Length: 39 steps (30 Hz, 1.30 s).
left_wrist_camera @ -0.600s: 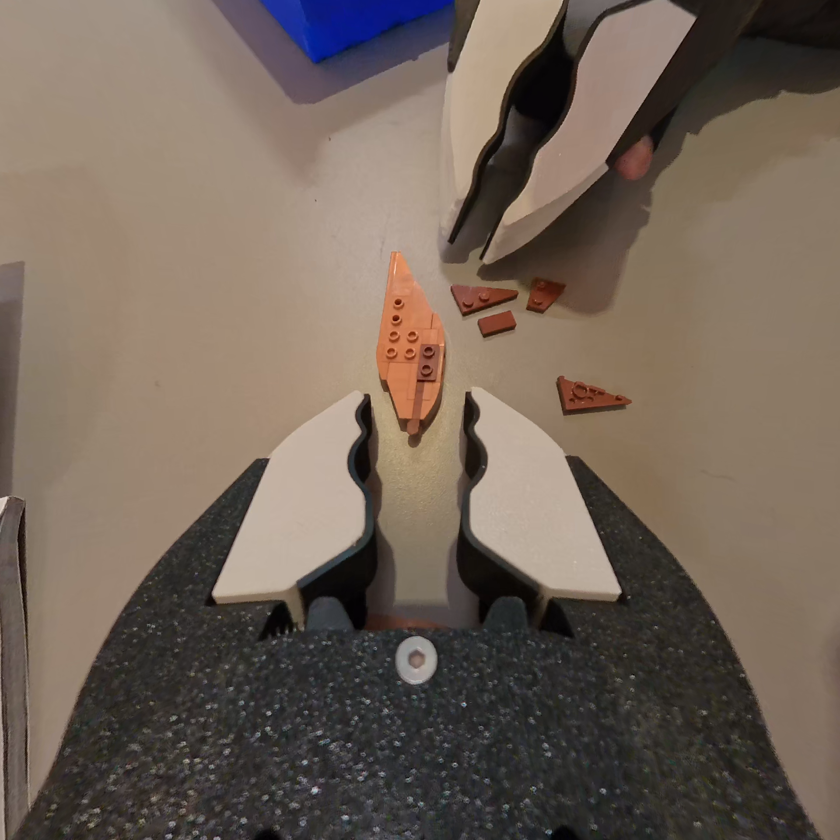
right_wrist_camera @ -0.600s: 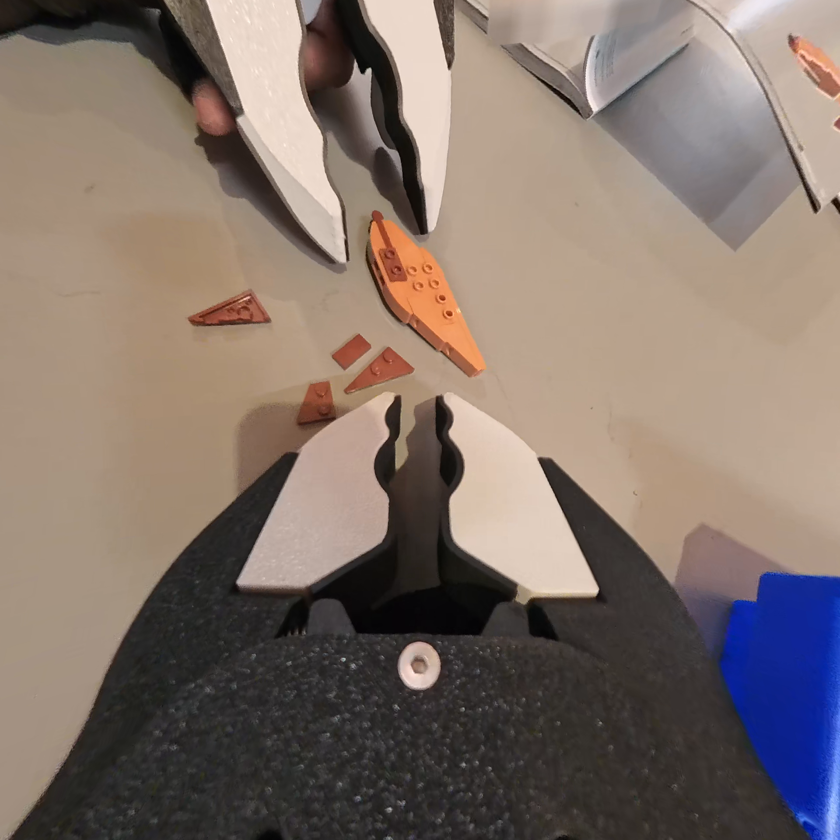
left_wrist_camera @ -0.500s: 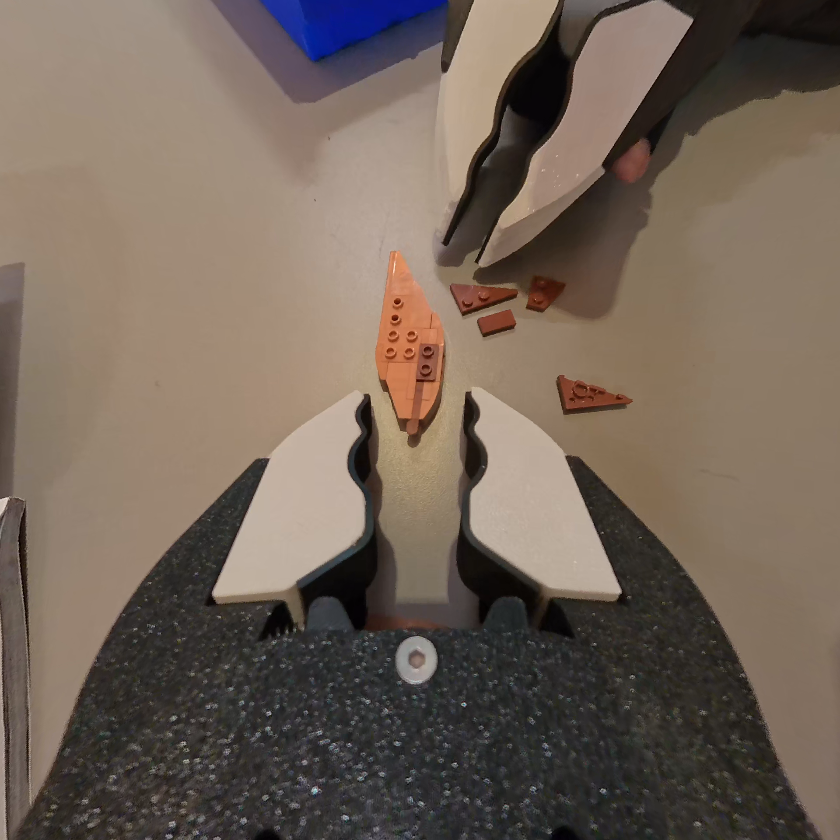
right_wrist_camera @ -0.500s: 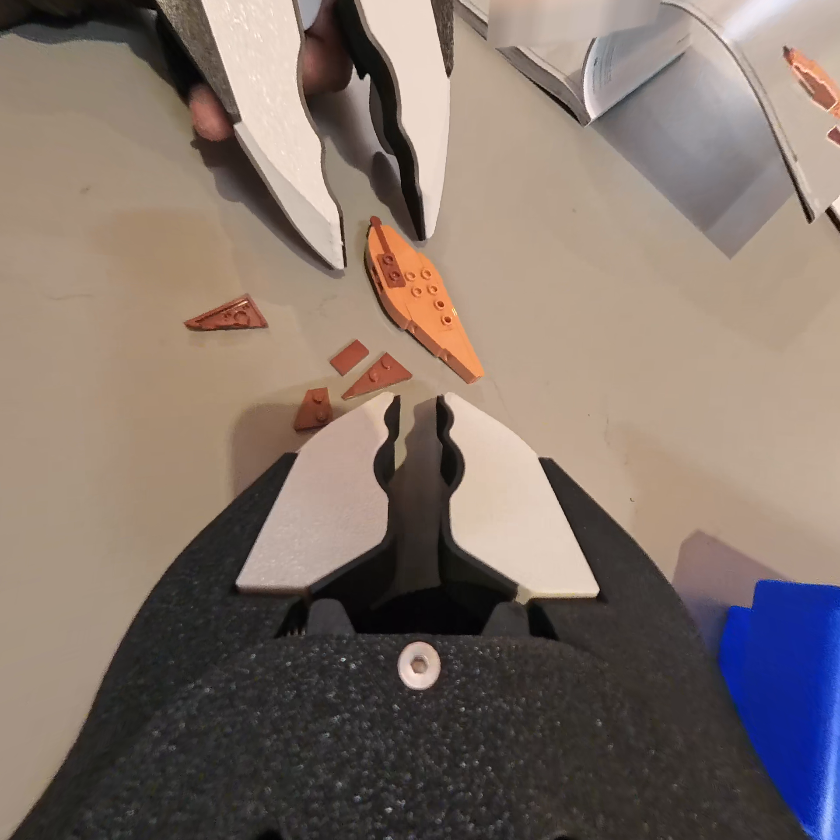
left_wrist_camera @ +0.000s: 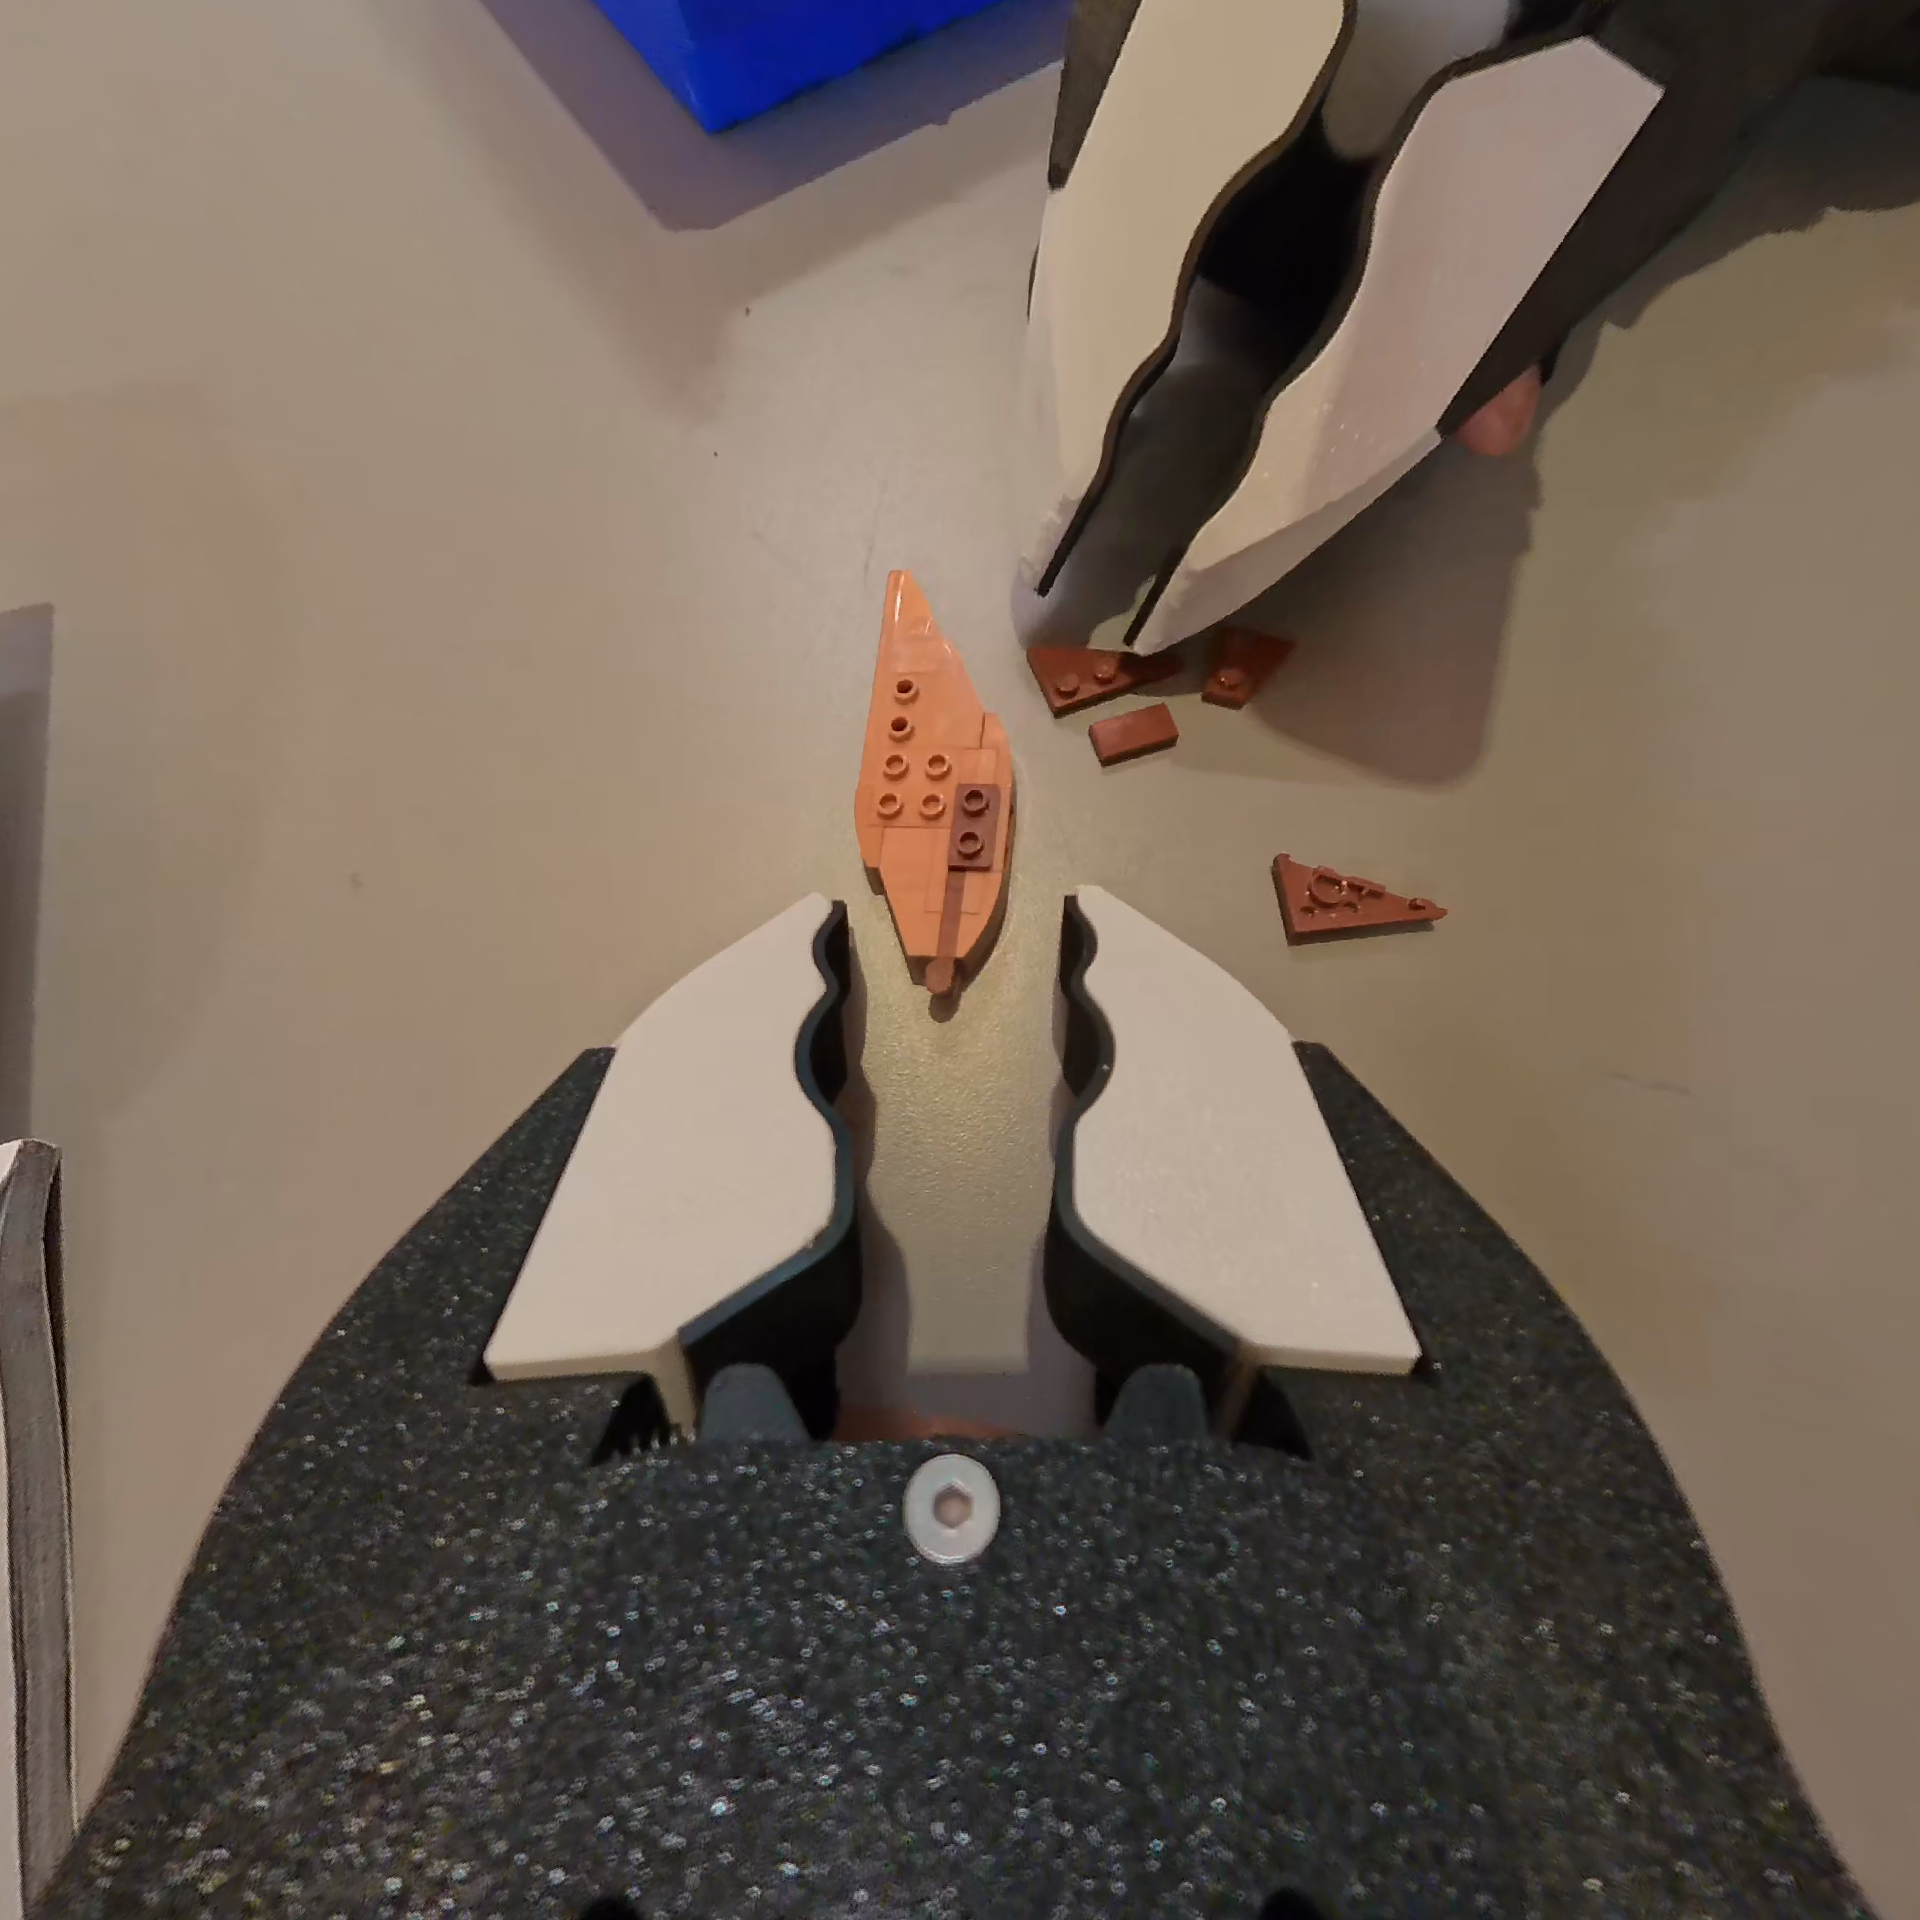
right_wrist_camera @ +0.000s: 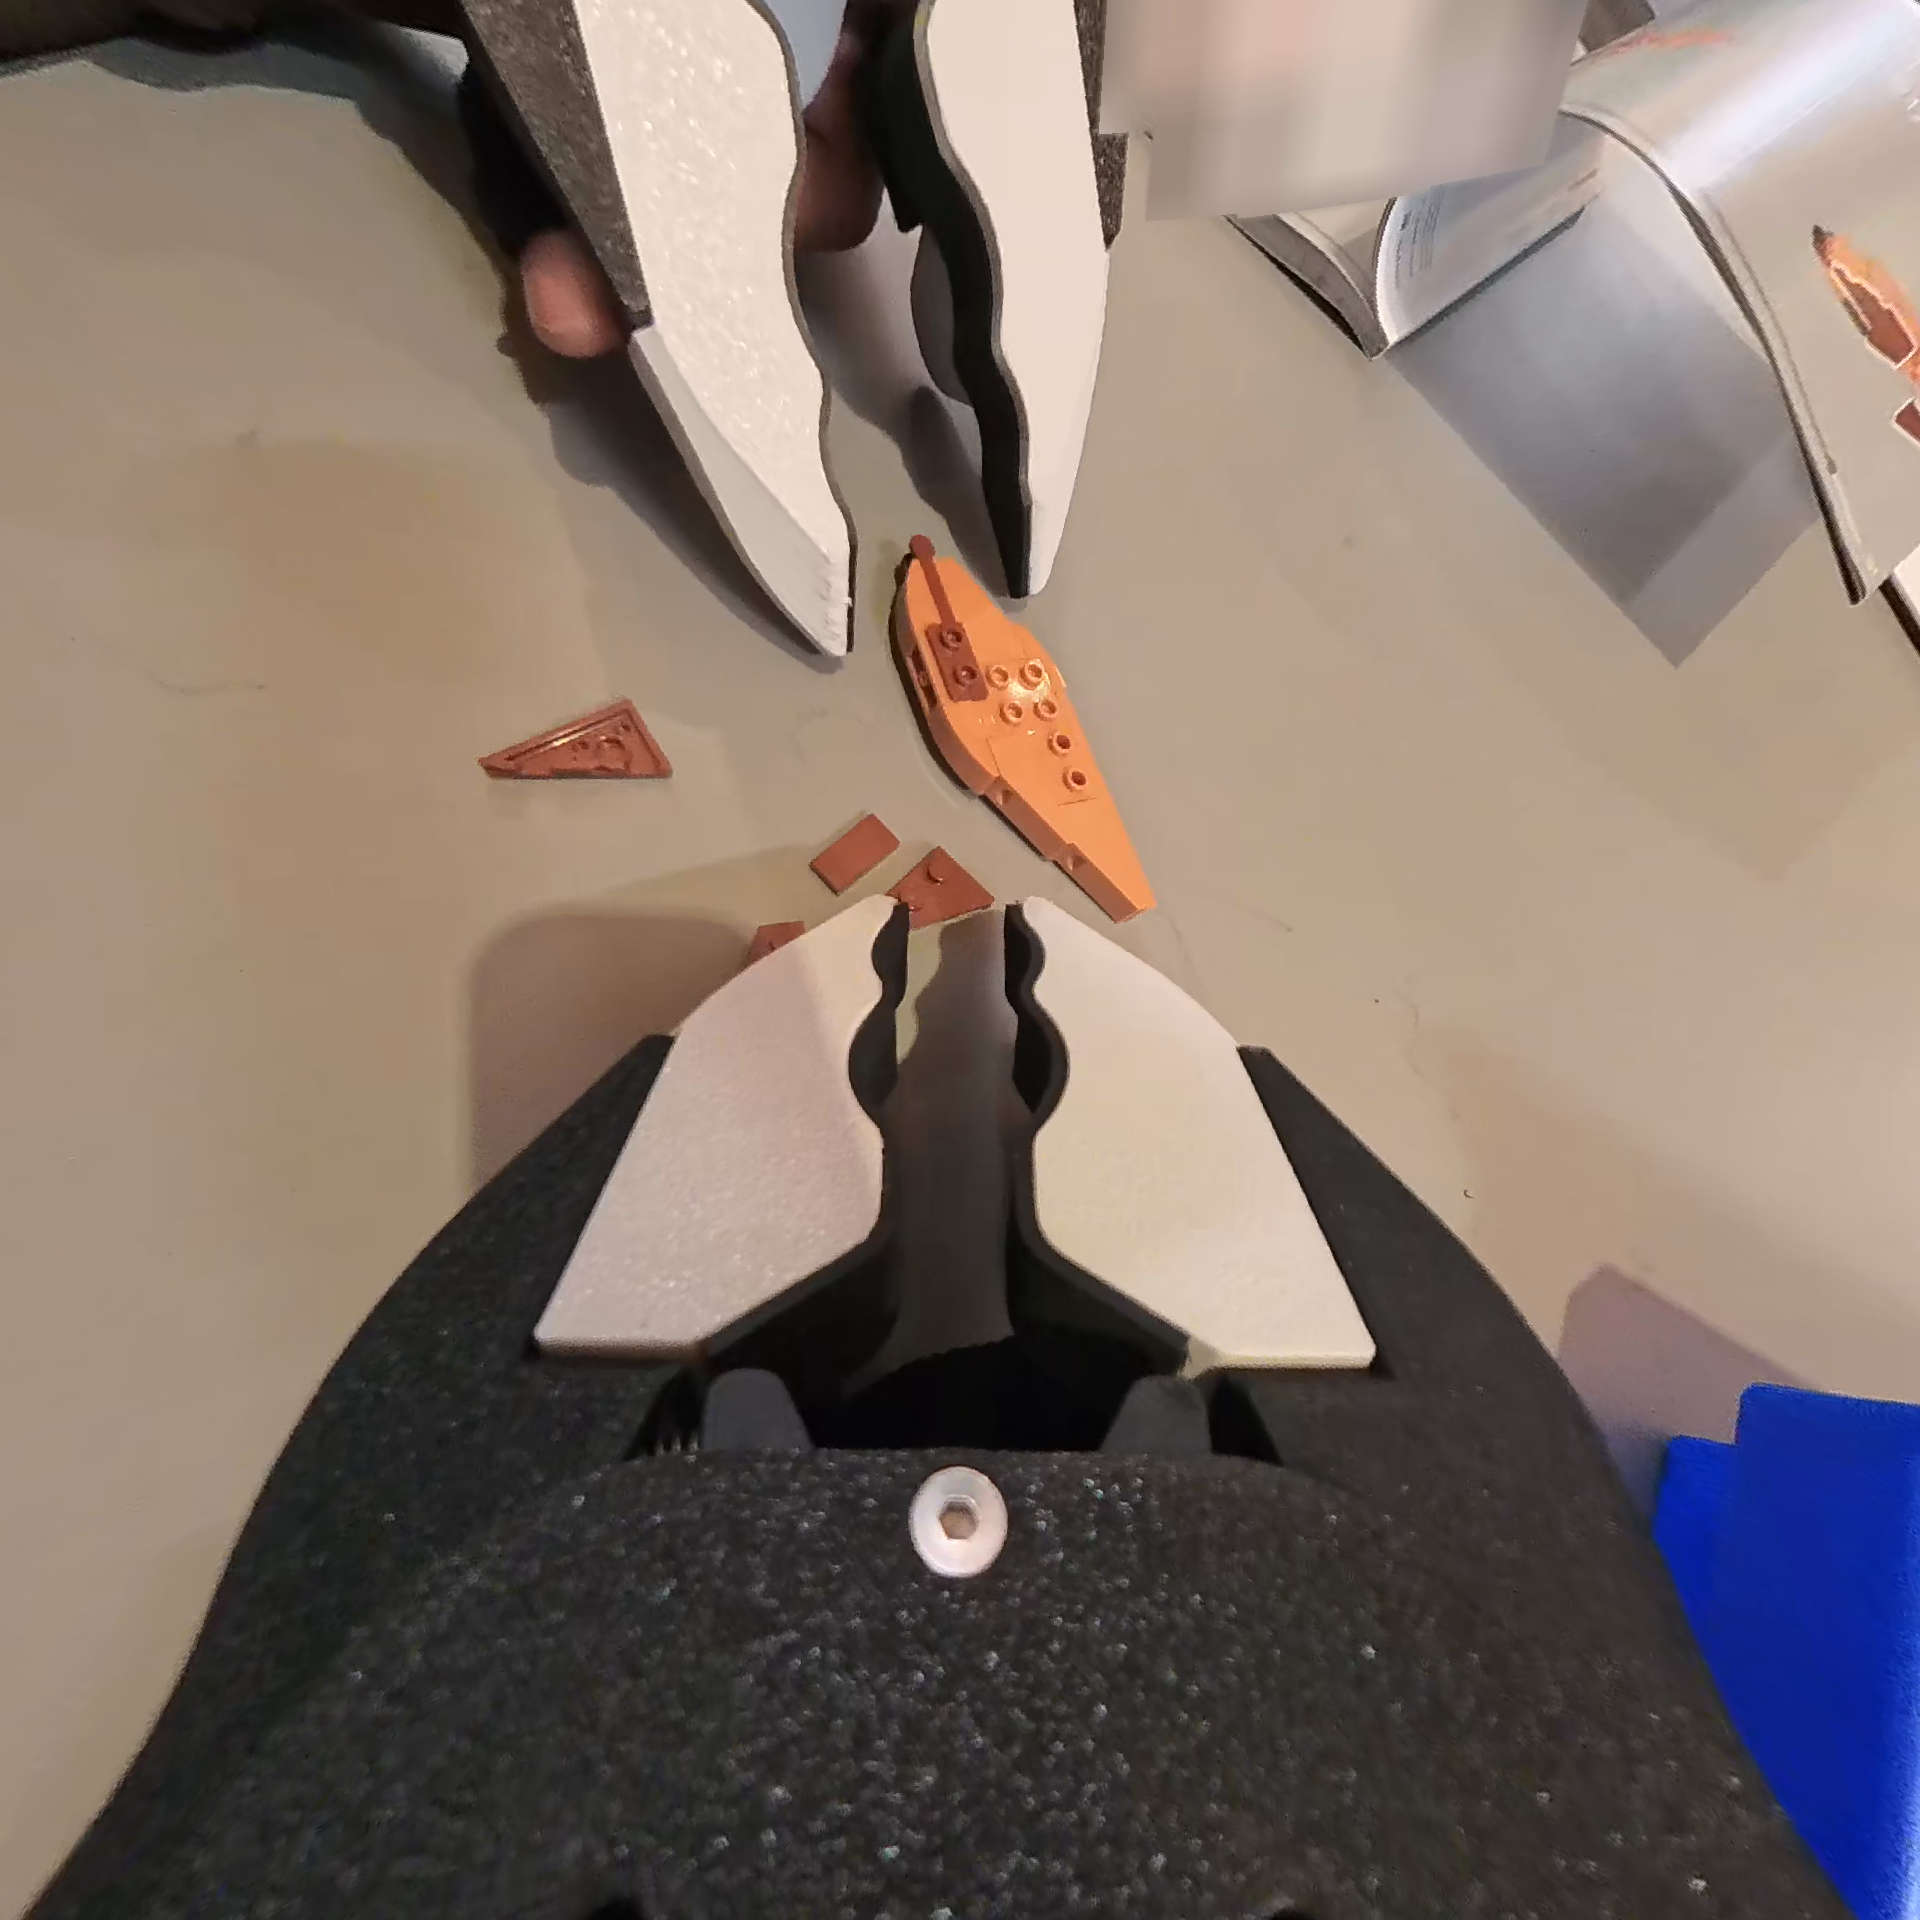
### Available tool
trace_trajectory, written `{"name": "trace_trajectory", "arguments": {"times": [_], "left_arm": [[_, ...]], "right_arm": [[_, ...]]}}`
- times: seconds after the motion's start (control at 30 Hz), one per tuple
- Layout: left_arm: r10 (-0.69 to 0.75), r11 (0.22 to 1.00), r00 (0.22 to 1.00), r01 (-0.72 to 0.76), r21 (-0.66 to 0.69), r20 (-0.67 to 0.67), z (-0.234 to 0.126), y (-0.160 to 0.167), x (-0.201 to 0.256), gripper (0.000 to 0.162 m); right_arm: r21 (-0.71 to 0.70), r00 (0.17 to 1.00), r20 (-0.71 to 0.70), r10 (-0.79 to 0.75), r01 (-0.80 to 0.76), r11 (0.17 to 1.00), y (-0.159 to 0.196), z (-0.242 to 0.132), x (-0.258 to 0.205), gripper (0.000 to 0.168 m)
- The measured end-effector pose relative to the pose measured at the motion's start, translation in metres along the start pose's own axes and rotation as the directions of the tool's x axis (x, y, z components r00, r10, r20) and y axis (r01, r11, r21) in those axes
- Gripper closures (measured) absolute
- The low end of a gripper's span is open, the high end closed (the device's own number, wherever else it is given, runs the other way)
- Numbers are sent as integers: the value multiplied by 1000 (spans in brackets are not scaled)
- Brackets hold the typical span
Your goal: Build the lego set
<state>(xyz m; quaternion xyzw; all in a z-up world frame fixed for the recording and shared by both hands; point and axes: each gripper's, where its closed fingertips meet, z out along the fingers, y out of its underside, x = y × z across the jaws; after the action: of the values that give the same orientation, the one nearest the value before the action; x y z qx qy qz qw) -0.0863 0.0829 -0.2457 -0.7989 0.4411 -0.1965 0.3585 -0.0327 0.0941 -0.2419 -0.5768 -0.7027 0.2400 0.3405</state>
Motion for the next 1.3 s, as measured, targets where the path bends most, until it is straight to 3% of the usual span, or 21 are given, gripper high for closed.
{"name": "trace_trajectory", "arguments": {"times": [0.3, 0.6, 1.03, 1.17, 1.3], "left_arm": [[2, 1000, 1000, -2, -1, 0, 0, 0, 0, 123], [0, 1000, 1000, 0, -5, 3, 1, 1, -1, 123], [4, 1000, 1000, -4, 1, 4, 0, 0, -1, 123], [-7, 1000, 1000, 7, 18, 5, -1, -2, -2, 123], [-11, 999, 1000, 11, 33, 10, -3, -3, -3, 123]], "right_arm": [[-9, 1000, -6, 20, -20, 1000, 2, -1, 2, 149], [8, 974, 46, 221, -221, 975, -5, -2, -1, 146], [-55, 992, -60, 107, -111, 992, 5, -3, 10, 150], [41, 999, 35, 34, -35, 999, -23, -5, -16, 149], [24, 990, 133, -45, 42, 999, -34, 3, -55, 141]]}}
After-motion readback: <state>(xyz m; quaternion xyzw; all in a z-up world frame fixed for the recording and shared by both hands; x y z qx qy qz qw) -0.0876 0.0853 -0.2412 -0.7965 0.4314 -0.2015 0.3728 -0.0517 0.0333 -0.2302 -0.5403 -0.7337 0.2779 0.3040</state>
